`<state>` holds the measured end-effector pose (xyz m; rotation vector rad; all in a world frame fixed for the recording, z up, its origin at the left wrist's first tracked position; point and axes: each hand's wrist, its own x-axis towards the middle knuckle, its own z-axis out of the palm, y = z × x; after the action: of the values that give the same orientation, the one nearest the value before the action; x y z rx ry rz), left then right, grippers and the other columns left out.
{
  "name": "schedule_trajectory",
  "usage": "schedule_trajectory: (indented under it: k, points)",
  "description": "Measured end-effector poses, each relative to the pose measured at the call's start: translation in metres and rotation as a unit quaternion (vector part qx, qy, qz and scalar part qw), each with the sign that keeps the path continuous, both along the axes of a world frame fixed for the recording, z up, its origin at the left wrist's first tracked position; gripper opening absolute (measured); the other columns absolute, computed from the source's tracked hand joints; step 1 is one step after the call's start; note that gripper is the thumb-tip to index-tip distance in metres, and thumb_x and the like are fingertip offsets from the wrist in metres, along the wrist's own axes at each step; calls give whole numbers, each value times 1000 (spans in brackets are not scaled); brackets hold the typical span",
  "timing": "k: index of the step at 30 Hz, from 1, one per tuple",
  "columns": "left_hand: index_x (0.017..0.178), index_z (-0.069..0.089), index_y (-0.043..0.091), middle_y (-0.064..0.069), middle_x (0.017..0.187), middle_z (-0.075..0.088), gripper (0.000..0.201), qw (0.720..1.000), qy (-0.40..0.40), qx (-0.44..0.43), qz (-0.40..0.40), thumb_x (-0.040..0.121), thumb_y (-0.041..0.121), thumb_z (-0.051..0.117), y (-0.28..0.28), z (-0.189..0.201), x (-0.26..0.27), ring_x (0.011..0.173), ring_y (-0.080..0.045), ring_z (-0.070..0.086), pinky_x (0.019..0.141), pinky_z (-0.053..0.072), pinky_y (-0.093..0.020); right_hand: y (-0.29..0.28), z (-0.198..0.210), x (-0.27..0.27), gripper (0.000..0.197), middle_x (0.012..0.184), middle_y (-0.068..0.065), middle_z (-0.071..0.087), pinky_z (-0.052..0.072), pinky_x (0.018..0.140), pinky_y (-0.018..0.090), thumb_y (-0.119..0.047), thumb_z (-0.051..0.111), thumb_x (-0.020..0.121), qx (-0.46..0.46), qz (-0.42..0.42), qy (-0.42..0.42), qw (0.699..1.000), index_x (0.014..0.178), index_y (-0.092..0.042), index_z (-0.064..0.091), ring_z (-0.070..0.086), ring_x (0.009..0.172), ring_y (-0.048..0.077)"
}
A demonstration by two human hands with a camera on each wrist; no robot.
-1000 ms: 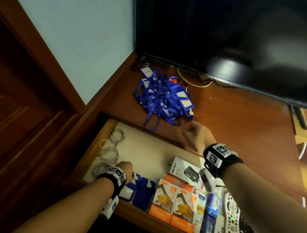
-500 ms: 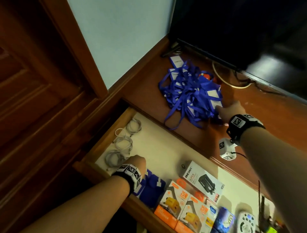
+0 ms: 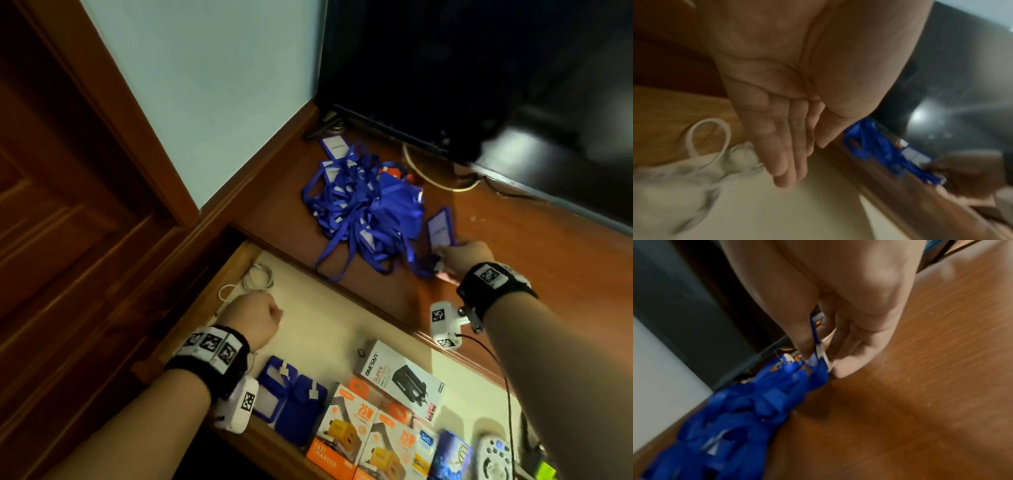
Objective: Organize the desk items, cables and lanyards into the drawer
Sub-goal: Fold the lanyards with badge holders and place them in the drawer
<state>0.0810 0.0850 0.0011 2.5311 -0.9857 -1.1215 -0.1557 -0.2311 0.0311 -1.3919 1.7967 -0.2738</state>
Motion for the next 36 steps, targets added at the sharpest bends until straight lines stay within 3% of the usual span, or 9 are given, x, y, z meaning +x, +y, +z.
schedule_trajectory:
  k: [5, 10, 17, 20, 24, 28, 30, 33, 36]
  points:
    - [83, 68, 30, 13, 74, 76, 16, 976, 13, -215, 22, 92, 39, 59, -41, 74, 8, 72, -13, 74, 78, 62, -44, 25, 47, -25, 25, 91, 10, 68, 51, 75, 38, -23, 80, 85, -173, 23, -25, 984, 93, -8, 61, 65, 82, 28]
    - [97, 67, 35, 15, 83, 77, 4, 928, 15, -369, -54, 94, 35, 70, -105, 149, -21, 85, 0, 71, 92, 57, -34, 51, 131, -44, 23, 92, 3, 74, 62, 76, 47, -24, 81, 82, -268, 55, -127, 953, 91, -21, 59, 74, 83, 26]
    - [154, 38, 43, 16, 154, 48, 91, 901, 35, -330, -280, 75, 69, 77, -172, 233, -91, 141, -4, 46, 117, 37, -29, 78, 252, -75, 48, 94, 4, 76, 63, 63, 39, -7, 82, 82, -315, 19, -278, 907, 117, -19, 51, 76, 76, 22]
    - [139, 58, 42, 23, 143, 58, 61, 881, 44, -315, -351, 85, 68, 70, -179, 256, -127, 132, 2, 53, 110, 42, -24, 80, 286, -94, 60, 98, 4, 79, 61, 68, 39, -8, 83, 81, -339, 9, -319, 885, 130, -24, 51, 75, 84, 24]
    - [108, 75, 26, 27, 132, 66, 25, 852, 156, -358, -349, 93, 46, 73, -184, 268, -157, 122, 15, 56, 106, 42, -16, 87, 316, -120, 19, 93, 12, 78, 54, 64, 40, -8, 73, 92, -356, -1, -381, 853, 108, -13, 63, 72, 75, 28]
    - [143, 49, 46, 28, 145, 54, 66, 832, 149, -413, -339, 84, 66, 73, -189, 284, -179, 133, 13, 46, 117, 37, -27, 97, 326, -131, 12, 79, 10, 74, 56, 64, 38, -13, 72, 95, -376, -8, -422, 825, 94, -9, 60, 68, 70, 24]
    - [141, 52, 45, 24, 142, 59, 63, 817, 192, -419, -346, 85, 69, 69, -191, 293, -193, 134, 7, 50, 118, 39, -36, 101, 328, -132, 18, 76, 11, 71, 56, 62, 39, -10, 75, 92, -379, -4, -441, 813, 91, -9, 56, 66, 65, 24]
    - [115, 72, 23, 7, 112, 77, 22, 792, 257, -435, -341, 101, 38, 63, -183, 310, -202, 111, -8, 70, 106, 49, -34, 101, 330, -136, 30, 92, 16, 77, 59, 72, 46, -2, 79, 85, -381, -15, -447, 809, 99, -7, 53, 74, 81, 32]
    - [99, 69, 8, 0, 73, 72, 23, 785, 267, -462, -315, 107, 26, 56, -170, 321, -192, 71, -18, 70, 89, 59, -46, 101, 331, -149, 48, 105, 21, 73, 60, 76, 45, 3, 82, 80, -388, -34, -440, 809, 112, -11, 49, 73, 92, 32]
